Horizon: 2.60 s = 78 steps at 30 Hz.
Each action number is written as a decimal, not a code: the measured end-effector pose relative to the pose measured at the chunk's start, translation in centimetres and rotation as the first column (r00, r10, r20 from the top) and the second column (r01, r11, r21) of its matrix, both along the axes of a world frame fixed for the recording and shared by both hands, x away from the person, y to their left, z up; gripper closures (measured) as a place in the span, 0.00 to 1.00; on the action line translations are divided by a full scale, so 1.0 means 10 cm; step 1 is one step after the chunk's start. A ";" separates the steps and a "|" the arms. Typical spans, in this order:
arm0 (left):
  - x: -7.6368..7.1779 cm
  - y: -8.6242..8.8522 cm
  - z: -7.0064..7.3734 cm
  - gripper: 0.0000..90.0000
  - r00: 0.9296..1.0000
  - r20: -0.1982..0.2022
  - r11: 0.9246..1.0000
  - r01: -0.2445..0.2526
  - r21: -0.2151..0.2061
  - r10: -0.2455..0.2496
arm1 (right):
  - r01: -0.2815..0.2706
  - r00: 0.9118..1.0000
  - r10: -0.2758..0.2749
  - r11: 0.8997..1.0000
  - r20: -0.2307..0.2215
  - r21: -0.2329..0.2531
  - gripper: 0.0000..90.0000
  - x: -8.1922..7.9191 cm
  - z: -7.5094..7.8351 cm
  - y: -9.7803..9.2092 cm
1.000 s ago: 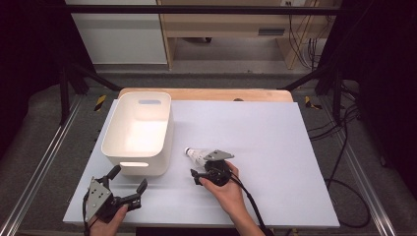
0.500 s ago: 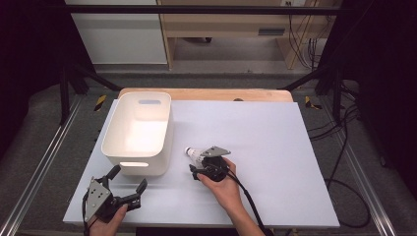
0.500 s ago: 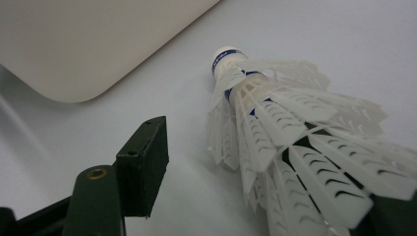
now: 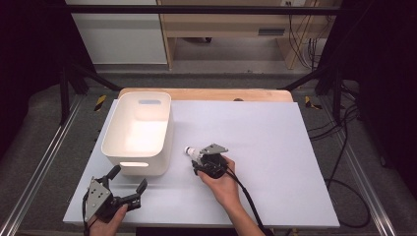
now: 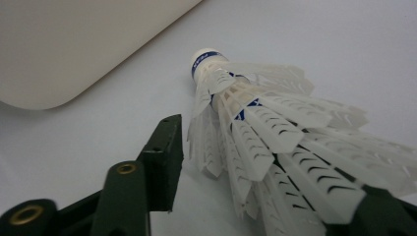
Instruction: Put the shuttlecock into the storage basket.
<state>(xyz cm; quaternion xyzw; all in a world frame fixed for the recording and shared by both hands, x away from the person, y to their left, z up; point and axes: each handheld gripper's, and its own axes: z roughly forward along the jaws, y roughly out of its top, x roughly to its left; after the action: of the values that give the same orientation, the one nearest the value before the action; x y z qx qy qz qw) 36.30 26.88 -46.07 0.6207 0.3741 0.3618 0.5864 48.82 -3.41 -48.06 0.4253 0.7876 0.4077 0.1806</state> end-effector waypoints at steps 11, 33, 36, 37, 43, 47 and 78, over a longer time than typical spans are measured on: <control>0.01 0.01 0.00 0.02 1.000 -0.002 1.000 0.001 -0.004 -0.001 | 0.020 1.000 -0.020 0.999 0.004 0.031 0.84 0.04 0.01 -0.07; 0.00 0.00 0.01 0.02 1.000 0.003 1.000 0.004 0.002 -0.004 | -0.032 0.999 0.032 0.994 0.000 0.107 0.98 0.09 0.04 -0.26; 0.00 0.01 0.00 0.02 1.000 0.002 1.000 0.001 -0.005 -0.001 | -0.047 0.999 0.047 0.993 0.001 0.105 0.98 0.10 0.04 -0.29; 0.00 0.01 0.00 0.02 1.000 0.002 1.000 0.000 -0.005 0.000 | -0.047 0.999 0.048 0.993 0.001 0.106 0.98 0.09 0.04 -0.29; -0.01 0.01 0.01 0.02 1.000 0.004 1.000 0.001 -0.006 -0.001 | -0.066 0.998 0.065 0.992 0.011 0.111 0.98 0.07 0.07 -0.33; 0.00 0.00 0.01 0.02 1.000 0.003 1.000 0.005 -0.003 -0.005 | -0.074 0.997 0.072 0.991 0.019 0.110 0.99 0.06 0.10 -0.35; -0.01 0.01 0.00 0.02 1.000 0.004 1.000 -0.011 0.000 0.011 | -0.126 0.990 0.119 0.987 0.069 0.102 1.00 0.03 0.46 -0.57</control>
<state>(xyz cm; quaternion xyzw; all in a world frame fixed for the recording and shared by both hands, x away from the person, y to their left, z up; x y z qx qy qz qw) 36.20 27.03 -46.09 0.6181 0.3763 0.3661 0.5850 49.11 -9.07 -43.44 0.3721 0.7833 0.4725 0.1570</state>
